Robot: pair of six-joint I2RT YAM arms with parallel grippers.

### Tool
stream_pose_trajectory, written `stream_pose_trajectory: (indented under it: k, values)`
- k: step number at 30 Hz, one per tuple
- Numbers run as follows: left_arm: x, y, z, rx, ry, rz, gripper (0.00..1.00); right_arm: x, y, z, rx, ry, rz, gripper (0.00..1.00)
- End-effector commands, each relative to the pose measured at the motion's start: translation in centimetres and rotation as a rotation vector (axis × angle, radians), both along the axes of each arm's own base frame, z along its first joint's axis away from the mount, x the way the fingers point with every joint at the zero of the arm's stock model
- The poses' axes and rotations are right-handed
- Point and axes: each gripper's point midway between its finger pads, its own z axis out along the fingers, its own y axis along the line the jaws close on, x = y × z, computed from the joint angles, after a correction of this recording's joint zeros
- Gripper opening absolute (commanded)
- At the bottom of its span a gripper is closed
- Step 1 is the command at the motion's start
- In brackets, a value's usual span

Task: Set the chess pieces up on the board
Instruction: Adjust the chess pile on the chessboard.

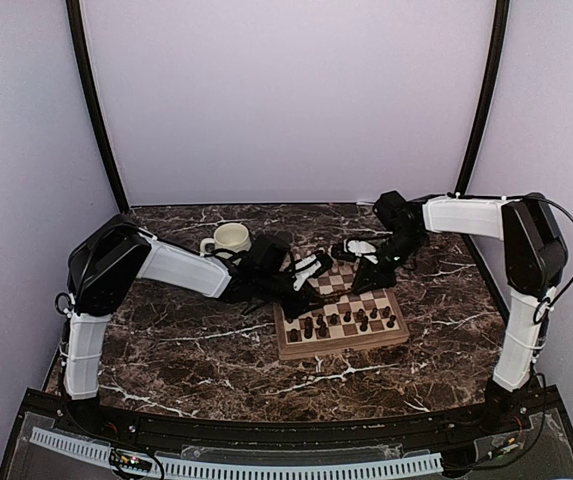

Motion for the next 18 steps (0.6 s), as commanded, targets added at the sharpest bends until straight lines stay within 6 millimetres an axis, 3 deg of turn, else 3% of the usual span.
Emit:
stream_pose_trajectory:
  k: [1,6,12,18]
  values:
    - [-0.2,0.6,-1.9,0.059,0.032,0.013,0.27,-0.4,-0.6,1.3,0.004,-0.017,0.010,0.09]
    - [-0.2,0.6,-1.7,0.056,0.028,0.016,0.27,-0.5,-1.2,1.4,-0.002,-0.024,-0.002,0.09]
    - [-0.4,0.1,0.5,-0.022,-0.002,0.004,0.38,-0.4,-1.0,1.0,0.000,-0.014,-0.008,0.09]
    - [-0.8,-0.7,1.7,-0.066,0.006,-0.034,0.32,-0.2,-0.8,1.2,0.012,-0.013,-0.011,0.09]
